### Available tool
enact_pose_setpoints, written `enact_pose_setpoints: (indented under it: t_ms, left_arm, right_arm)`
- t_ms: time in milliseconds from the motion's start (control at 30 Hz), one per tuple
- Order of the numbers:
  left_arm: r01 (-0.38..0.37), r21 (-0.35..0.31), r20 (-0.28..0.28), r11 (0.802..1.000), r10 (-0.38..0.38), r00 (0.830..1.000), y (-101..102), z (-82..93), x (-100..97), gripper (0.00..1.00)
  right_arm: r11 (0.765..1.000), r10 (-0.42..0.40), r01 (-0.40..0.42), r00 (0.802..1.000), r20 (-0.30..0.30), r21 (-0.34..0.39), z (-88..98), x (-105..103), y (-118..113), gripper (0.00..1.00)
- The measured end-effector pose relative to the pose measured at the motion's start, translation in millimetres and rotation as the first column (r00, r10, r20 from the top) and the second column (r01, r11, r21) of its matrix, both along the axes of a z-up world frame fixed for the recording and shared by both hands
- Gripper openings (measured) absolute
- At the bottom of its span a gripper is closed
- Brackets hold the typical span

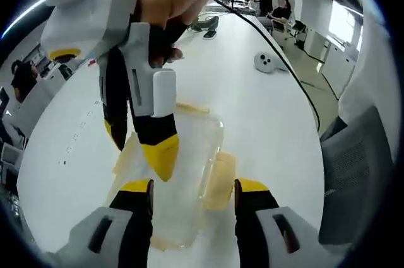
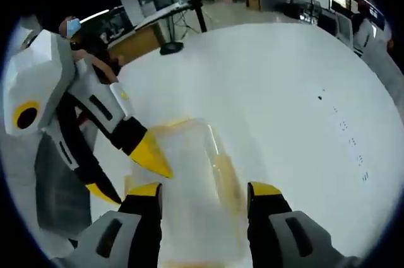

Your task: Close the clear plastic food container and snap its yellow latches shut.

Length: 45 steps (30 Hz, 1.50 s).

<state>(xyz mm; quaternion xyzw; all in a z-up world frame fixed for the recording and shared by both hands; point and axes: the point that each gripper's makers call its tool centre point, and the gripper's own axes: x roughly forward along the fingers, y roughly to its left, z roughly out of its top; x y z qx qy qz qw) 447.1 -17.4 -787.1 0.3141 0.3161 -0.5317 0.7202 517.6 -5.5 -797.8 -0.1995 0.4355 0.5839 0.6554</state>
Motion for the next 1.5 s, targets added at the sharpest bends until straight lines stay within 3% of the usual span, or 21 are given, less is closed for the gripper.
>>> enact_pose_setpoints:
  t_ms: [167, 333, 467, 633, 867, 1200, 1300, 1400, 1500]
  left_arm:
    - [-0.015, 0.001, 0.029, 1.0, 0.015, 0.999, -0.3, -1.6, 0.5, 0.52]
    - [-0.049, -0.03, 0.043, 0.998, 0.05, 0.998, -0.4, -1.2, 2.3, 0.52]
    - [-0.053, -0.028, 0.091, 0.998, 0.055, 0.994, 2.6, -1.4, 4.0, 0.43]
    - [-0.033, -0.038, 0.106, 0.999, 0.037, 0.994, 2.4, -2.3, 1.3, 0.43]
    - [-0.023, -0.01, 0.138, 1.0, 0.024, 0.99, 1.0, -3.9, 2.4, 0.43]
    - [0.028, 0.108, 0.213, 0.994, -0.051, 0.976, -2.4, -9.4, 2.9, 0.43]
    - [0.016, 0.117, 0.201, 0.993, -0.039, 0.979, -1.3, -8.9, 3.9, 0.42]
    - [-0.003, 0.118, 0.228, 0.993, -0.025, 0.973, -2.6, -9.0, 6.1, 0.4]
    - [0.01, 0.142, 0.192, 0.99, -0.037, 0.981, 1.6, -5.2, 4.7, 0.38]
  right_arm:
    - [1.0, 0.008, -0.008, 0.999, -0.041, 0.014, -0.3, -4.6, 1.0, 0.5]
    - [1.0, 0.021, -0.02, 0.999, -0.045, 0.019, -1.0, -4.3, 1.7, 0.5]
    - [0.999, 0.043, -0.042, 0.997, -0.071, 0.019, -2.6, -10.3, 2.4, 0.49]
    - [0.999, 0.047, -0.045, 0.996, -0.077, 0.028, -2.6, -11.3, 2.5, 0.49]
    - [0.998, 0.055, -0.054, 0.995, -0.08, 0.019, -3.5, -11.2, 2.6, 0.48]
    - [0.996, 0.084, -0.087, 0.992, -0.093, -0.025, -4.8, -11.6, 3.7, 0.46]
    - [0.994, 0.096, -0.101, 0.991, -0.095, -0.047, -5.3, -12.4, 3.9, 0.45]
    - [0.992, 0.102, -0.109, 0.989, -0.111, -0.059, -6.4, -12.1, 3.2, 0.44]
    - [0.99, 0.116, -0.126, 0.983, -0.139, -0.069, -5.4, -16.8, 0.9, 0.41]
